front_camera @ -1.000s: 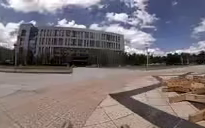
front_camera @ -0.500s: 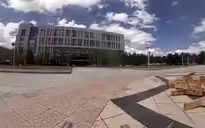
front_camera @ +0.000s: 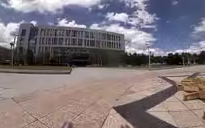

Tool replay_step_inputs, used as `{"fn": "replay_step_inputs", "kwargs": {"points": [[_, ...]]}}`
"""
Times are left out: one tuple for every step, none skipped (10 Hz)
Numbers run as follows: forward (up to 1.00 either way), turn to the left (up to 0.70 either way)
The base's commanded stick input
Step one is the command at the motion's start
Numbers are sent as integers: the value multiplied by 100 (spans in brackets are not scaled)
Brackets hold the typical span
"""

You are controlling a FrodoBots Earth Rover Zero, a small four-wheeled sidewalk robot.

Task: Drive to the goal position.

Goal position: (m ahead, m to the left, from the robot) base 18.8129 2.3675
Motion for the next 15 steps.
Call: {"fn": "replay_step_inputs", "kwargs": {"points": [[70, 0], [70, 0], [70, 0], [70, 0], [70, 0], [70, 0], [70, 0], [70, 0], [70, 0], [70, 0], [70, 0], [70, 0], [70, 0], [70, 0], [70, 0]]}}
